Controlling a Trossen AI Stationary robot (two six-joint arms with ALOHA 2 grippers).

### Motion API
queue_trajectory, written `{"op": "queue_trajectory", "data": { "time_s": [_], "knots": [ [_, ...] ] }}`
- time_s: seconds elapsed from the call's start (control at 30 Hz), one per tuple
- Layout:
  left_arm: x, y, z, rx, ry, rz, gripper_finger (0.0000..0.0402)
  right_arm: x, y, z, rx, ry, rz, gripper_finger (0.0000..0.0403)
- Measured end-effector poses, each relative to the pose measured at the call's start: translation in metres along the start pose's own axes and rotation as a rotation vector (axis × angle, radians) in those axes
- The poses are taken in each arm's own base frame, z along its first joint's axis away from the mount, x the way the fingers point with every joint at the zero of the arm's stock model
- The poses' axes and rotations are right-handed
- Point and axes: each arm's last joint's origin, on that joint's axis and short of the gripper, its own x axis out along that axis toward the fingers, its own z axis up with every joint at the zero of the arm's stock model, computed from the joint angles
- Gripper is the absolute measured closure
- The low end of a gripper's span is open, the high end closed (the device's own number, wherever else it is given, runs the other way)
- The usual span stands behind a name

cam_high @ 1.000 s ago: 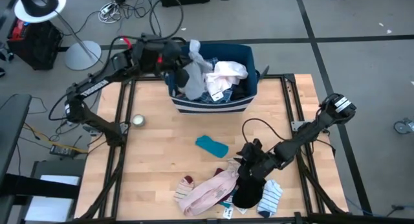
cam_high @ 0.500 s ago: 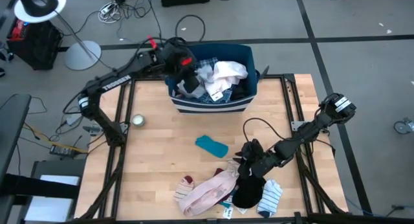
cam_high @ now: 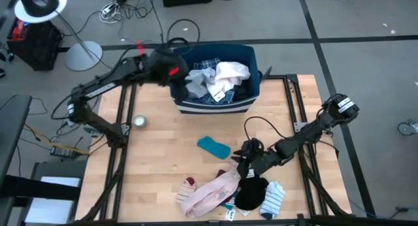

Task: Sort clothes
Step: Put the top blue sock into the blue laundry organizer

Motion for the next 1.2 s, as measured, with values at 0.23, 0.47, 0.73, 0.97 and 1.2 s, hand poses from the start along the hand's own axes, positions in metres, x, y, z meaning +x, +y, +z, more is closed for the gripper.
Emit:
{"op": "queue_trajectory", "data": {
  "time_s": [0.23,0.47,0.73,0.97,1.2],
  "knots": [
    [-0.039,-0.03,-0.038,0.036,-0.105,-0.073,0.0265,0.009,-0.003,0.003,-0.044,-0.017,-0.014,0.0275],
    [-0.06,-0.046,-0.102,-0.043,-0.24,-0.155,0.0265,0.021,-0.003,-0.003,-0.127,-0.024,-0.016,0.0275],
    [-0.059,-0.058,-0.156,-0.088,-0.294,-0.253,0.0265,0.055,-0.01,-0.013,-0.268,-0.049,-0.046,0.0274],
    [-0.047,-0.062,-0.175,-0.121,-0.31,-0.267,0.0265,0.095,-0.022,-0.018,-0.371,-0.093,-0.064,0.0243],
    [-0.038,-0.065,-0.178,-0.142,-0.362,-0.263,0.0265,0.143,-0.021,-0.002,-0.453,-0.118,-0.122,0.027]
  ]
}}
